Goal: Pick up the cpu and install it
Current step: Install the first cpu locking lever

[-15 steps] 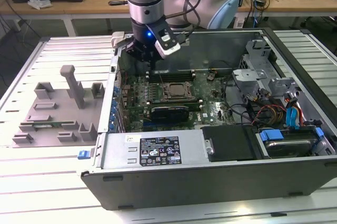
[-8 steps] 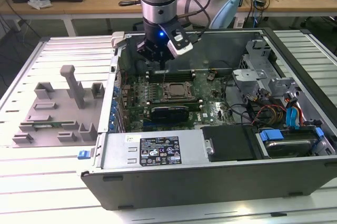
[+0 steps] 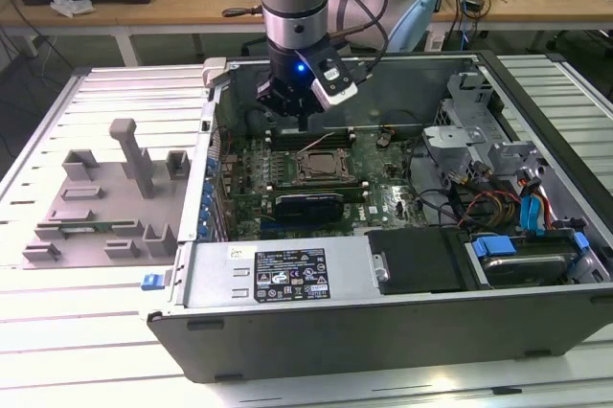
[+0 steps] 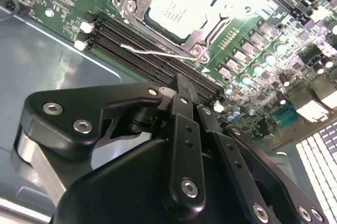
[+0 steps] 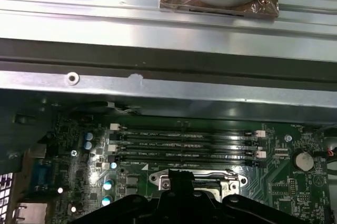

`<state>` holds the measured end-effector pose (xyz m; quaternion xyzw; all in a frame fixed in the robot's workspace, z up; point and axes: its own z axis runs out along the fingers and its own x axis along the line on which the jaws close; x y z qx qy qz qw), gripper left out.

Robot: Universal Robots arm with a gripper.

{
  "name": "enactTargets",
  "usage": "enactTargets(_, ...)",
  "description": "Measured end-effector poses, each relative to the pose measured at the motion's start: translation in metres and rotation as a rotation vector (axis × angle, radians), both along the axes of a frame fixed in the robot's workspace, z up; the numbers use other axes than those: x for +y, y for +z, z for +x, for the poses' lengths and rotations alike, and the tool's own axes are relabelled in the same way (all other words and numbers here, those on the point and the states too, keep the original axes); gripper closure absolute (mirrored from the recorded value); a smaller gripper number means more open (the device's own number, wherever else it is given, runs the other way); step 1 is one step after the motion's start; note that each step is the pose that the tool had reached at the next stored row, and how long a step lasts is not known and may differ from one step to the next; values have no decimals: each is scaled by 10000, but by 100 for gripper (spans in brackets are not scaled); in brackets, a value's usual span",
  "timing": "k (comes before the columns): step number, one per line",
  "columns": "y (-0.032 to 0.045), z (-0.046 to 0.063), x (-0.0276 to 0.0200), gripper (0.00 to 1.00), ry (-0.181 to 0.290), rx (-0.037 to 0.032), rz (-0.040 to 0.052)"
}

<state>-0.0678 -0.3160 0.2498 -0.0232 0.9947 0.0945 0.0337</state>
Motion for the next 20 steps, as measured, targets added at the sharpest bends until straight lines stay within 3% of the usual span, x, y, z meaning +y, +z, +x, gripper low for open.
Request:
enactTargets(4,-46,26,0,89,1,-46,-68)
enactTargets(12,-77,111,0,89,0,-47,-128)
enactTargets(20,-109,146,20,89,-29,-47,-273)
